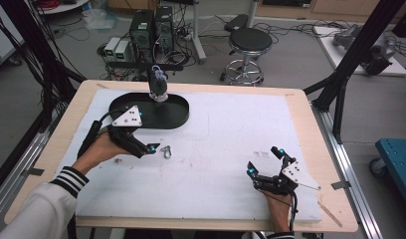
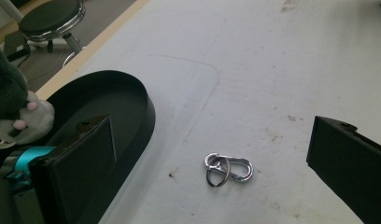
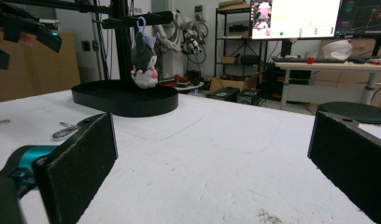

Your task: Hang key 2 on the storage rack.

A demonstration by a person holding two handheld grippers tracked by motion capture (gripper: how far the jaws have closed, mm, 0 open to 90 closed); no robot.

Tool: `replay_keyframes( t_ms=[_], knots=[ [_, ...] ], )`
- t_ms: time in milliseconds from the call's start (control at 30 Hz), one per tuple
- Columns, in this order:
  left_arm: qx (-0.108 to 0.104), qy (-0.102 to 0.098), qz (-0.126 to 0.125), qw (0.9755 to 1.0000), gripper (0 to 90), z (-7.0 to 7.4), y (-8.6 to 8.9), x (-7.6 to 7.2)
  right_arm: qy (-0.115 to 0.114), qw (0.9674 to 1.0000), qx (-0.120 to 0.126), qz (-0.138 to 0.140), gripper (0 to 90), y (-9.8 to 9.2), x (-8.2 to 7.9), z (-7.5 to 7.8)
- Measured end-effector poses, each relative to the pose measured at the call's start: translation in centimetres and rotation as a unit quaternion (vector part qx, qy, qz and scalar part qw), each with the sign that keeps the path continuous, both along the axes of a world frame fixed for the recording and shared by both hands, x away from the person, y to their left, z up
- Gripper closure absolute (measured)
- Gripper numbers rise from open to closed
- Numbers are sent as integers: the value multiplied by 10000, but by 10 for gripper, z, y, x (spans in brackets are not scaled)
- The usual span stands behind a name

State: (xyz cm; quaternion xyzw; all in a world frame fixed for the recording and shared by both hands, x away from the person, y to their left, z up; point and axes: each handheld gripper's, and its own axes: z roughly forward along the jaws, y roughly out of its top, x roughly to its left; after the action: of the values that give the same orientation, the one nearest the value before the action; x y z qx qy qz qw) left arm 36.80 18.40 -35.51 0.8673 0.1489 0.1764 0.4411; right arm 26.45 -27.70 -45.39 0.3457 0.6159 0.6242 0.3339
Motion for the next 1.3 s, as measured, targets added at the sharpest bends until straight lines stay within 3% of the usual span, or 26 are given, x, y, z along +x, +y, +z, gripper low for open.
replay_keyframes(
  t_ms=[233,733,967,1167,1300],
  knots=[
    [338,124,-25,9993,18,-10,-7,9,-3,10000,1,-2,6,0,0,0],
    [589,495,-141,9969,27,-32,-14,24,0,10000,3,2,6,0,0,0],
    [786,693,-250,9942,27,-45,-25,27,41,10000,21,22,6,1,-1,0],
    [932,733,-282,9925,27,-51,-30,28,45,10000,13,24,7,1,-1,0],
    [1122,802,-368,9898,64,-54,-31,29,30,10000,11,23,7,1,-1,0]
  ],
)
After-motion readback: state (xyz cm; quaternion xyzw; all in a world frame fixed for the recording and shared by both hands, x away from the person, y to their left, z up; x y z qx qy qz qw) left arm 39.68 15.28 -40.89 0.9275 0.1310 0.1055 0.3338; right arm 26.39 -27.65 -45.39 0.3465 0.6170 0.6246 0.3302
